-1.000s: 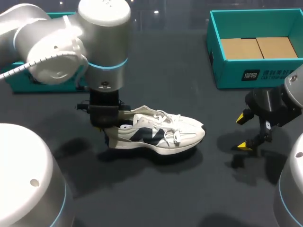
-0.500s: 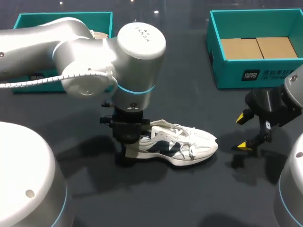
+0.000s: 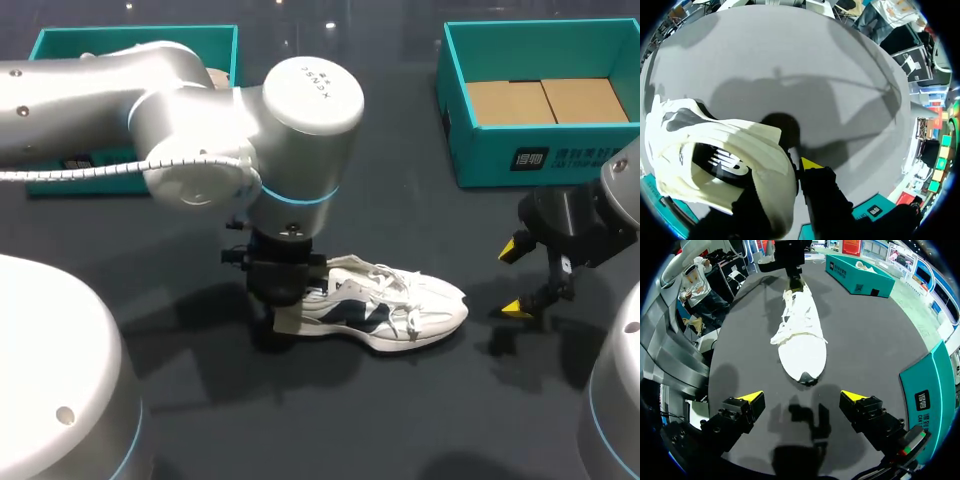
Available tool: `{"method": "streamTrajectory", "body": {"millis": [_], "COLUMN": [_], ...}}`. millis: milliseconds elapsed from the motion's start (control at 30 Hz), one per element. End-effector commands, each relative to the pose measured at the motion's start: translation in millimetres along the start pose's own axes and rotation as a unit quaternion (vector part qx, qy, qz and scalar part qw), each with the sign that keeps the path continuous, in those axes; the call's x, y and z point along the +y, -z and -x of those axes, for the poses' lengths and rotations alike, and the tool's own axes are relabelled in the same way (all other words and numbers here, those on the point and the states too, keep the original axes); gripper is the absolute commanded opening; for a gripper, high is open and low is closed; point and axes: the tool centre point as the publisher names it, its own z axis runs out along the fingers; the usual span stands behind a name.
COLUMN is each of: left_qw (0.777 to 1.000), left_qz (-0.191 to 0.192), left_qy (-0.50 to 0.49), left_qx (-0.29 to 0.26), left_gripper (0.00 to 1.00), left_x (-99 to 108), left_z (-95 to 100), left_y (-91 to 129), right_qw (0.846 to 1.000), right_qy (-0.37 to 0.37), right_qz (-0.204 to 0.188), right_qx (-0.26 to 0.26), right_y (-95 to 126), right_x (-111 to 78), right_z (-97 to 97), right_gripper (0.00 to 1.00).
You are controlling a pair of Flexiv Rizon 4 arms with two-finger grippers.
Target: Take the shoe out of the shoebox, open the shoe tongue, remove and reinsert the insole, then place the shoe into the shoebox
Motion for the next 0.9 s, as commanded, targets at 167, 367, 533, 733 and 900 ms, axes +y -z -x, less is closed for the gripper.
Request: {"method": "streamTrajectory", "body": {"millis": [167,367,533,733,900], "left_qw": [1.0,1.0,1.0,1.0,1.0], "left_qz": [0.006,0.006,-0.007,-0.014,-0.012], "left_qy": [-0.005,0.0,0.009,0.014,0.015], "left_qx": [-0.003,0.007,0.016,0.02,0.025], "left_gripper": [0.0,0.0,0.0,0.0,0.0], "left_x": [-7.0,-8.0,-8.6,-9.4,-10.1], "left_z": [12.0,21.2,23.6,23.7,23.6], "left_y": [-8.4,-11.6,-15.6,-21.5,-24.6], "right_qw": [1.0,1.0,1.0,1.0,1.0], "right_qy": [0.0,0.0,0.0,0.0,0.0], "right_qz": [-0.001,-0.001,-0.001,-0.001,-0.001], "right_qx": [-0.002,-0.002,-0.002,-0.002,-0.002], "right_y": [0.3,0.3,0.3,0.3,0.3], "right_x": [-0.1,-0.1,-0.1,-0.1,-0.1], "right_z": [-2.0,-2.0,-2.0,-2.0,-2.0], "right_gripper": [1.0,1.0,1.0,1.0,1.0]}}
